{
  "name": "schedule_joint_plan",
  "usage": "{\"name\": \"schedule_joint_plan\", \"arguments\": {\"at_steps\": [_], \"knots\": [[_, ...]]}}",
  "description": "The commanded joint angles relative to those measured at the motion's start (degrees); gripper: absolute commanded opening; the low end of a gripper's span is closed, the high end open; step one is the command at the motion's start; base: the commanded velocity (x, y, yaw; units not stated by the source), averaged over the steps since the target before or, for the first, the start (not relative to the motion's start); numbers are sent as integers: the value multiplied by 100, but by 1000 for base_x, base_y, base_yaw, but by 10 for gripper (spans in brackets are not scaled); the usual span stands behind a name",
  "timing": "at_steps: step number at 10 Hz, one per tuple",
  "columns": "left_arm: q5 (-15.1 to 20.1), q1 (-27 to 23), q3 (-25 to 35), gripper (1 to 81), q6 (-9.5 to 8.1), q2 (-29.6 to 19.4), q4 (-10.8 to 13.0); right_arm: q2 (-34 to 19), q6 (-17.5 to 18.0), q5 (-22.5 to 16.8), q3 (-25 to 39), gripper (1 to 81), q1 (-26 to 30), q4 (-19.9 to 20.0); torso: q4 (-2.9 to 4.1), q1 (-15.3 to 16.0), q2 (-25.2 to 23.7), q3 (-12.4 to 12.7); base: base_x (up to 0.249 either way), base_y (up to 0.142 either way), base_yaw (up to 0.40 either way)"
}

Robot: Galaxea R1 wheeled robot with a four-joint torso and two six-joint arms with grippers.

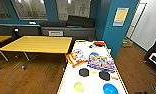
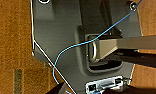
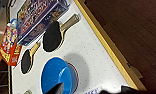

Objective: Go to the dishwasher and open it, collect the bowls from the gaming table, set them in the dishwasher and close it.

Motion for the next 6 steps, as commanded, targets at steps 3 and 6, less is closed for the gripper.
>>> {"name": "schedule_joint_plan", "arguments": {"at_steps": [3,6], "knots": [[343,-80,16,811,-49,-44,-20,293,14,-480,-526,811,925,428,0,2,2,-2,0,0,0],[352,-89,16,811,-49,-44,-20,900,14,-489,-1079,811,856,437,0,2,5,-2,0,0,0]]}}
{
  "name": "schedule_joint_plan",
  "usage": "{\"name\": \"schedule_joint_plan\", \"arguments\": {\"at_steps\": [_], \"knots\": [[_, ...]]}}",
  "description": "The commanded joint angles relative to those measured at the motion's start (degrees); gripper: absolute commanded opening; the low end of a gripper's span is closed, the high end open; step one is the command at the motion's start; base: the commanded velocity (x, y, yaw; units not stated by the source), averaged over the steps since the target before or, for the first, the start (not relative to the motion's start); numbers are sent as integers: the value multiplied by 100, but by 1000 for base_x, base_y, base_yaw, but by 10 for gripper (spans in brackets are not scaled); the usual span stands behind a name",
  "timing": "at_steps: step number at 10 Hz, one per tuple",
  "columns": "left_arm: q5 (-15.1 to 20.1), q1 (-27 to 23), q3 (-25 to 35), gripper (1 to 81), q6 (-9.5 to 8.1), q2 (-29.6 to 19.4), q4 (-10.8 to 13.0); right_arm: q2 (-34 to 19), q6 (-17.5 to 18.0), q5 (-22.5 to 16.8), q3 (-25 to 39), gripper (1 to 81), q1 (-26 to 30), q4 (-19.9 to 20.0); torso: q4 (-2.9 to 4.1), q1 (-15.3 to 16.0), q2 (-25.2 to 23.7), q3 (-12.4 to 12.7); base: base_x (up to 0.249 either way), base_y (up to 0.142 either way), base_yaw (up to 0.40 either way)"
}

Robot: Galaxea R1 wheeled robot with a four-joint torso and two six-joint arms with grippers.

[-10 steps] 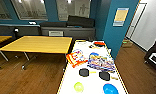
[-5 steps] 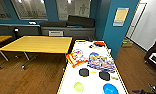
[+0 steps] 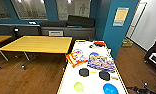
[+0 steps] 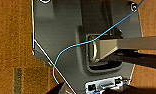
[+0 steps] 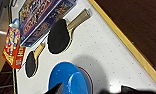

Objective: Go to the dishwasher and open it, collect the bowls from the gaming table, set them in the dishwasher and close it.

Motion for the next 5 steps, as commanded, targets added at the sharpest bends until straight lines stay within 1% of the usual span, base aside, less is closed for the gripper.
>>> {"name": "schedule_joint_plan", "arguments": {"at_steps": [1,3,5], "knots": [[348,-78,20,811,-10,-53,-27,203,12,-242,-542,811,576,166,0,0,0,0,0,0,0],[357,-78,20,811,-19,-61,-70,352,169,-268,-901,811,567,228,0,0,0,-2,0,0,0],[366,-87,20,811,-19,-35,-79,475,170,-277,-1263,811,523,219,0,0,0,-2,0,0,0]]}}
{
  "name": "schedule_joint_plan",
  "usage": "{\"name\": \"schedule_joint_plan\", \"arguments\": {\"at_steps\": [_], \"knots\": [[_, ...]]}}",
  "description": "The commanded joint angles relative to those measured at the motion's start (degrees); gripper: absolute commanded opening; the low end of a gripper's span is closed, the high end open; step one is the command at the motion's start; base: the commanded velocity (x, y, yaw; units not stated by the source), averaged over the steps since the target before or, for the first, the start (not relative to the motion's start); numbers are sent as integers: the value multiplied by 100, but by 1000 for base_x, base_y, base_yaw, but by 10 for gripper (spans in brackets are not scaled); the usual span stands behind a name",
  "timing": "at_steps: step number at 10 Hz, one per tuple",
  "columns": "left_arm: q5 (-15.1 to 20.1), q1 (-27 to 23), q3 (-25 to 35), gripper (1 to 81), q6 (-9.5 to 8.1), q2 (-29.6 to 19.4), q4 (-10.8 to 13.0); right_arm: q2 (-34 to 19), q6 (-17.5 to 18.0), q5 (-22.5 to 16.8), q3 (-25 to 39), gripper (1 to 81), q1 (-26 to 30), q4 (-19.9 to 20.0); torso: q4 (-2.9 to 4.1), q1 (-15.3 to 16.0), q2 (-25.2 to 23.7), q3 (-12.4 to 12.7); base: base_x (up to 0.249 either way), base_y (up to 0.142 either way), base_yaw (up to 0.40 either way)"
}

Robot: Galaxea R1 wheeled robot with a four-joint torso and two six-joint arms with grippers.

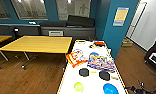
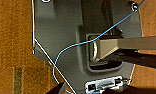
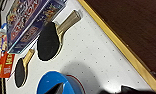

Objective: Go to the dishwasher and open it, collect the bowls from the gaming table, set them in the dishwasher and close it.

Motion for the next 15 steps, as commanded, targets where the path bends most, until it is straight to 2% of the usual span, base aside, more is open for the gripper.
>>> {"name": "schedule_joint_plan", "arguments": {"at_steps": [1,7,10,12,13,15], "knots": [[356,-94,20,811,-13,-20,-42,-14,65,-240,-354,811,573,119,0,0,0,0,0,0,0],[365,-94,20,811,-13,-46,-59,873,39,-205,-416,811,476,31,0,0,2,0,0,0,0],[374,-86,20,811,-13,-38,-59,1234,39,-100,-389,811,275,31,0,0,2,0,0,0,0],[374,-68,3,811,-13,-64,-67,1374,30,145,-406,811,160,31,0,2,2,0,0,0,0],[374,-68,3,811,-13,-64,-68,1410,13,217,-459,10,125,31,0,2,2,0,0,0,0],[374,-68,3,811,-13,-55,-68,1306,65,138,-452,10,151,118,0,2,2,0,0,0,0]]}}
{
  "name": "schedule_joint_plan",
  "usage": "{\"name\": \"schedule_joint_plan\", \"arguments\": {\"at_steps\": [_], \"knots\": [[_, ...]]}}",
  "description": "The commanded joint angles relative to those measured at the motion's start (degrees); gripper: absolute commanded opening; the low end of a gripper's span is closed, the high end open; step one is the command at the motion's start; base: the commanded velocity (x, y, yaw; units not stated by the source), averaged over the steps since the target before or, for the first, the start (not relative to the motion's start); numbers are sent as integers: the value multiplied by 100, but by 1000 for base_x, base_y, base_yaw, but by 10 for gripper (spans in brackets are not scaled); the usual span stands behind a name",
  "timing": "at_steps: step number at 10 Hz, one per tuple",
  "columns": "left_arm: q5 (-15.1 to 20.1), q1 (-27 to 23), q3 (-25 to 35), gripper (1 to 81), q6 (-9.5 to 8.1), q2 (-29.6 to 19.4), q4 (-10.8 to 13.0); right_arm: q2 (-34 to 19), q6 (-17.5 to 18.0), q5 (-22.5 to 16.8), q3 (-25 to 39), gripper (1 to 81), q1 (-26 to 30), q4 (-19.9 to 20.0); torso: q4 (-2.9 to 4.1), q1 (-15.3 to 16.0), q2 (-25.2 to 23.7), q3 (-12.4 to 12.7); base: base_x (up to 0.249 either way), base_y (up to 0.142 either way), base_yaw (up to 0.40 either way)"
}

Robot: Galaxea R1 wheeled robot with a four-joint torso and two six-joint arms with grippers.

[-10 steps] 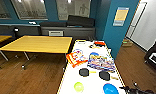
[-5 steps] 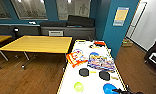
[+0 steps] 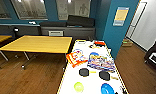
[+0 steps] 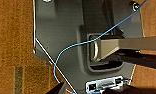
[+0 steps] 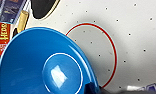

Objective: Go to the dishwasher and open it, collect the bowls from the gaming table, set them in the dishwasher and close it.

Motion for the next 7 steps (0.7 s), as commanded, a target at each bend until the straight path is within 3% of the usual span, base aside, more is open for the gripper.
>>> {"name": "schedule_joint_plan", "arguments": {"at_steps": [1,3,4,6,7], "knots": [[342,-57,16,811,1,-53,-35,-528,29,-255,276,10,787,129,0,0,0,0,0,0,0],[325,-57,16,811,1,-36,-26,-1921,21,-325,1450,10,1041,7,0,0,0,0,0,0,0],[324,-57,16,811,1,-26,-26,-2821,-50,-688,2002,10,1094,-184,0,0,0,0,0,0,0],[315,-83,16,811,1,-26,0,-3806,-112,-1529,2666,10,1016,-688,0,0,0,0,0,0,0],[307,-83,51,811,1,-35,18,-4269,-199,-1696,3059,10,747,-802,0,2,2,0,0,0,0]]}}
